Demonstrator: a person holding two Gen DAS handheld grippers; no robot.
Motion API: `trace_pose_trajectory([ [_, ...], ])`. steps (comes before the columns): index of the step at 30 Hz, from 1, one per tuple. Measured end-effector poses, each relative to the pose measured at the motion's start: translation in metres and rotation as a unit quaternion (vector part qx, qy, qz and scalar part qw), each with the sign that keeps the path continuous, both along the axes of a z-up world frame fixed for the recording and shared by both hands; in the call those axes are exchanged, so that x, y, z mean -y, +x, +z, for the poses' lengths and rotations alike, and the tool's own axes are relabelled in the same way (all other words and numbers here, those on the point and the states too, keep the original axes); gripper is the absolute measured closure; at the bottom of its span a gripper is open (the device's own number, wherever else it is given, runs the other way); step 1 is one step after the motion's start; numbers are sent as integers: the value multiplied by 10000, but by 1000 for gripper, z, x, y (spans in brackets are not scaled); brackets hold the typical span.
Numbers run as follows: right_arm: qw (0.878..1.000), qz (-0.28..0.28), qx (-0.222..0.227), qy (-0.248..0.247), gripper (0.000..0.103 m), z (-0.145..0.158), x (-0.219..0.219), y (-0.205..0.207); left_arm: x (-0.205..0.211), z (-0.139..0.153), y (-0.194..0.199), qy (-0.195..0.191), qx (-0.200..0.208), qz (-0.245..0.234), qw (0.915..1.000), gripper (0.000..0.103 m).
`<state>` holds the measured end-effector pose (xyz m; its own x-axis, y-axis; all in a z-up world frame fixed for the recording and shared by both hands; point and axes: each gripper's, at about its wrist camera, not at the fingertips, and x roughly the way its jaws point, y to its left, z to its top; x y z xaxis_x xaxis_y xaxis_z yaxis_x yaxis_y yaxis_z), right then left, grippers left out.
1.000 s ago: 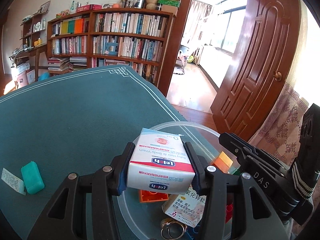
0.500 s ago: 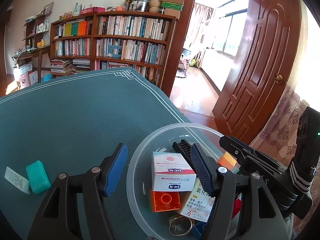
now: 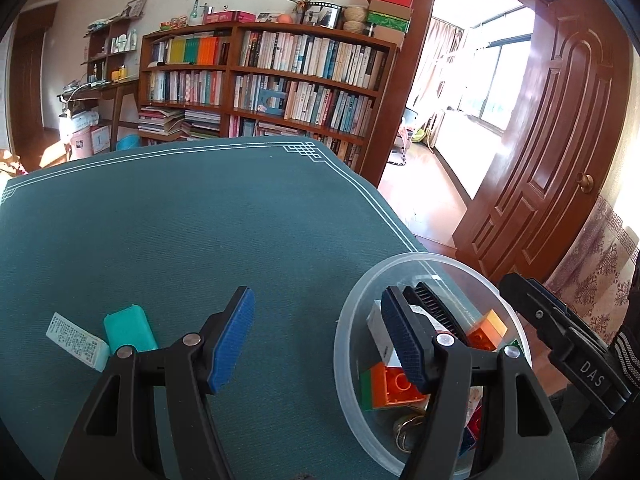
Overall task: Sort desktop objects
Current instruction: 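Carry the box and comb over the clear bowl and release both inside, then withdraw both open grippers toward the small white box and teal case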
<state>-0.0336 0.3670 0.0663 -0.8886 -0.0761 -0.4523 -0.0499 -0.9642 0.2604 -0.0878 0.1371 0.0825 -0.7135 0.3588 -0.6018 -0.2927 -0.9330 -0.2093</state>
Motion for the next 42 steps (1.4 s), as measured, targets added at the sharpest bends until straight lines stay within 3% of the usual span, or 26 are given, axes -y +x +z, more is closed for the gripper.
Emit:
trace_pose_trajectory([
  [9,9996,273,74,6,22,1,21,1,53,-13,-6,-332,91,886,9955,34],
  [22,9973,719,98,49,22,2,64,-5,126,-42,-23,-179,483,2014,9782,34],
  [26,9960,879,87,107,22,2,78,-4,138,-50,-27,-21,660,2158,9742,34],
  [34,9917,1249,117,269,22,-3,109,-2,148,-58,-27,-127,801,2293,9700,34],
  [42,9856,1618,176,456,22,-12,135,3,154,-68,-14,-216,919,2192,9711,34],
])
